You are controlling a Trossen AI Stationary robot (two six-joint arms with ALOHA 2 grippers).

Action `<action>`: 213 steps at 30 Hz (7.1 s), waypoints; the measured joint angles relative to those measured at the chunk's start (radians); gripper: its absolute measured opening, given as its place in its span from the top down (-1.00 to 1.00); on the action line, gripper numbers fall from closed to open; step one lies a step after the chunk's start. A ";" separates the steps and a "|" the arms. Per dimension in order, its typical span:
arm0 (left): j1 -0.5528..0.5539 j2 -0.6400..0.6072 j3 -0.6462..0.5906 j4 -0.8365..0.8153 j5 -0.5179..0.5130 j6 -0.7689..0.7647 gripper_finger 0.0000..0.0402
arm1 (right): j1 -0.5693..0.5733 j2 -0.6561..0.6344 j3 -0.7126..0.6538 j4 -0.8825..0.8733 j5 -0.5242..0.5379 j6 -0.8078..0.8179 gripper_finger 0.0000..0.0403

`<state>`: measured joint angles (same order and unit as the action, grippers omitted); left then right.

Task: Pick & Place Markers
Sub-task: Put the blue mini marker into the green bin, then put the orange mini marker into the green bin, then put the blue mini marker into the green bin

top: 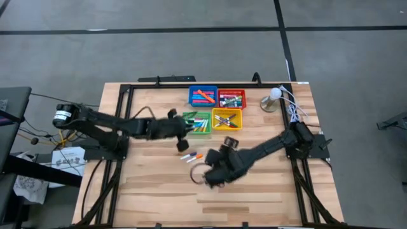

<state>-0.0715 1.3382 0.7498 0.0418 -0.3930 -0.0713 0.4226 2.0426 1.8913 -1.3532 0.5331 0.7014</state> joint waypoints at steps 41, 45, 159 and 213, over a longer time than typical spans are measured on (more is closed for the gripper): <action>0.156 -0.106 0.000 -0.195 0.360 -0.277 0.28 | -0.232 0.001 -0.089 0.429 -0.532 -0.597 0.19; 0.052 -0.195 0.001 -0.202 0.301 -0.349 0.35 | -0.234 0.002 -0.138 0.527 -0.708 -0.672 0.19; -0.341 -0.499 0.001 -0.286 0.150 -0.458 0.44 | -0.591 0.040 -0.020 0.415 -0.585 -0.781 0.39; -0.355 -0.506 0.000 -0.314 0.110 -0.413 0.44 | -0.274 0.237 -0.019 0.649 -0.321 0.371 0.23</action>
<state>-0.4267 0.8326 0.7502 -0.2722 -0.2832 -0.4842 0.1482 2.2798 1.8721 -0.7044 0.2119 1.0729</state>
